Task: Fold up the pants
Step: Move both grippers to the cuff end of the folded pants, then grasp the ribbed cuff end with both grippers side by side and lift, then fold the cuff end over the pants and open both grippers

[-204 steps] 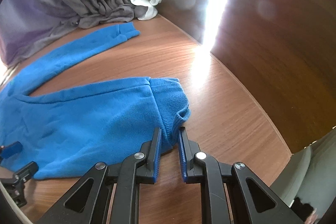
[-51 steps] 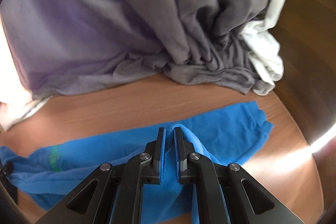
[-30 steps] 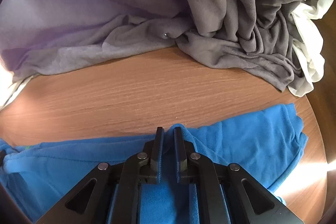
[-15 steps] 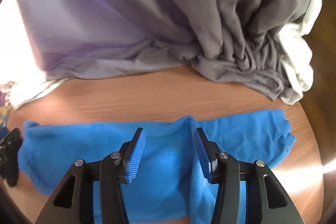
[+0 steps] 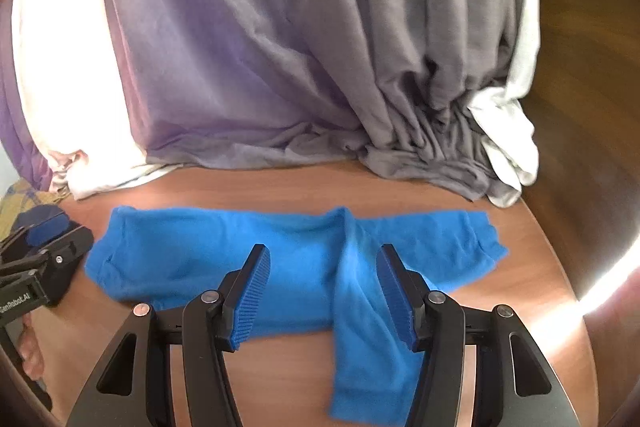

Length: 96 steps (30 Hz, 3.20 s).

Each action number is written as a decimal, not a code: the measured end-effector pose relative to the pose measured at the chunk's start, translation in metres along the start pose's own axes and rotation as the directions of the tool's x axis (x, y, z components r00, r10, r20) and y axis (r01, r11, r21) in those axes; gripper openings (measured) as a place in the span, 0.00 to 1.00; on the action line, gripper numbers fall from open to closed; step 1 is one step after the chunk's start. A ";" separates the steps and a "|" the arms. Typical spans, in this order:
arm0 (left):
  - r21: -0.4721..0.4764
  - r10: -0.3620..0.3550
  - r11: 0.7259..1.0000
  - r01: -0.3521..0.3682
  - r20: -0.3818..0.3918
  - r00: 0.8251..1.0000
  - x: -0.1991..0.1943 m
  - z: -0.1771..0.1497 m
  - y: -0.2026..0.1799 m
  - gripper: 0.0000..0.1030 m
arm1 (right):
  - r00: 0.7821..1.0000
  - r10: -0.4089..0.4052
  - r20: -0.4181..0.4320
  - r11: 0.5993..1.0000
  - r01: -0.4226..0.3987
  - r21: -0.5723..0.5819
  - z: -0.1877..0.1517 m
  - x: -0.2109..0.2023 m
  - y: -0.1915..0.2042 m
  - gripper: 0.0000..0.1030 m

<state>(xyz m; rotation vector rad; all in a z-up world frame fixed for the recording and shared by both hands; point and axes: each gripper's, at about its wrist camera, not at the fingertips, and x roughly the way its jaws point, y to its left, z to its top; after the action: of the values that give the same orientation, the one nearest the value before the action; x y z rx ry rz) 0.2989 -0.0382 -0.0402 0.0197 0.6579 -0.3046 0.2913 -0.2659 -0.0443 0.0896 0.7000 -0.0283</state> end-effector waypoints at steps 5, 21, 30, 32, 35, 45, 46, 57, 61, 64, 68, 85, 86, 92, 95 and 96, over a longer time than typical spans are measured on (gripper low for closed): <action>0.046 -0.108 0.993 0.111 -0.052 0.993 0.016 -0.026 -0.037 0.76 | 0.998 0.001 -0.059 1.000 -0.001 -0.007 -0.030 -0.008 -0.017 0.54; 0.084 -0.337 0.923 0.375 -0.292 0.895 0.092 -0.077 -0.134 0.64 | 0.979 0.006 -0.203 0.993 0.018 0.115 -0.110 0.011 -0.091 0.50; 0.084 -0.317 0.924 0.374 -0.379 0.869 0.119 -0.084 -0.146 0.54 | 0.963 0.076 -0.257 0.982 -0.027 0.187 -0.132 0.025 -0.097 0.40; 0.101 -0.310 0.923 0.372 -0.377 0.873 0.119 -0.086 -0.148 0.53 | 0.961 0.080 -0.265 0.981 -0.029 0.193 -0.135 0.028 -0.097 0.40; 0.125 -0.306 0.918 0.377 -0.381 0.872 0.120 -0.088 -0.153 0.52 | 0.965 0.081 -0.249 0.982 -0.034 0.187 -0.135 0.029 -0.097 0.36; 0.164 -0.302 0.910 0.380 -0.363 0.881 0.123 -0.091 -0.162 0.14 | 0.972 0.066 -0.226 0.988 -0.031 0.154 -0.134 0.031 -0.088 0.15; 0.159 -0.307 0.909 0.386 -0.370 0.877 0.123 -0.089 -0.161 0.11 | 0.973 0.059 -0.223 0.989 -0.026 0.148 -0.134 0.030 -0.088 0.14; 0.135 -0.417 0.877 0.461 -0.263 0.870 0.100 -0.033 -0.164 0.08 | 0.994 0.036 -0.100 0.980 -0.016 0.200 -0.103 -0.006 -0.099 0.12; 0.168 -0.429 0.866 0.471 -0.234 0.873 0.112 -0.005 -0.170 0.08 | 0.999 0.010 -0.036 0.977 -0.002 0.214 -0.080 -0.011 -0.112 0.12; 0.172 -0.438 0.861 0.478 -0.224 0.871 0.125 0.016 -0.176 0.08 | 1.000 -0.017 -0.004 0.978 0.017 0.206 -0.063 -0.006 -0.121 0.12; 0.188 -0.445 0.854 0.485 -0.221 0.868 0.142 0.042 -0.190 0.08 | 0.999 -0.034 0.007 0.978 0.032 0.207 -0.044 0.006 -0.135 0.12; 0.232 -0.425 0.832 0.505 -0.318 0.847 0.259 0.096 -0.260 0.02 | 0.992 -0.109 -0.066 0.964 0.122 0.237 0.004 0.092 -0.218 0.12; 0.240 -0.416 0.834 0.498 -0.321 0.851 0.266 0.097 -0.264 0.02 | 0.991 -0.114 -0.072 0.961 0.128 0.245 0.004 0.098 -0.224 0.12; 0.229 -0.389 0.848 0.478 -0.345 0.854 0.299 0.104 -0.273 0.02 | 0.982 -0.167 -0.091 0.950 0.185 0.251 0.005 0.119 -0.247 0.07; 0.183 -0.409 0.858 0.480 -0.322 0.854 0.295 0.112 -0.260 0.14 | 0.982 -0.161 -0.101 0.943 0.183 0.278 0.004 0.122 -0.256 0.10; 0.182 -0.406 0.863 0.472 -0.307 0.861 0.289 0.114 -0.254 0.17 | 0.980 -0.166 -0.106 0.940 0.190 0.285 0.004 0.121 -0.258 0.17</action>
<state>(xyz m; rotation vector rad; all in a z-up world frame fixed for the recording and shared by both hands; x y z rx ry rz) 0.5110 -0.3730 -0.1053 0.1548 0.8797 -0.8454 0.3725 -0.5227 -0.1381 0.3142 0.7795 -0.3048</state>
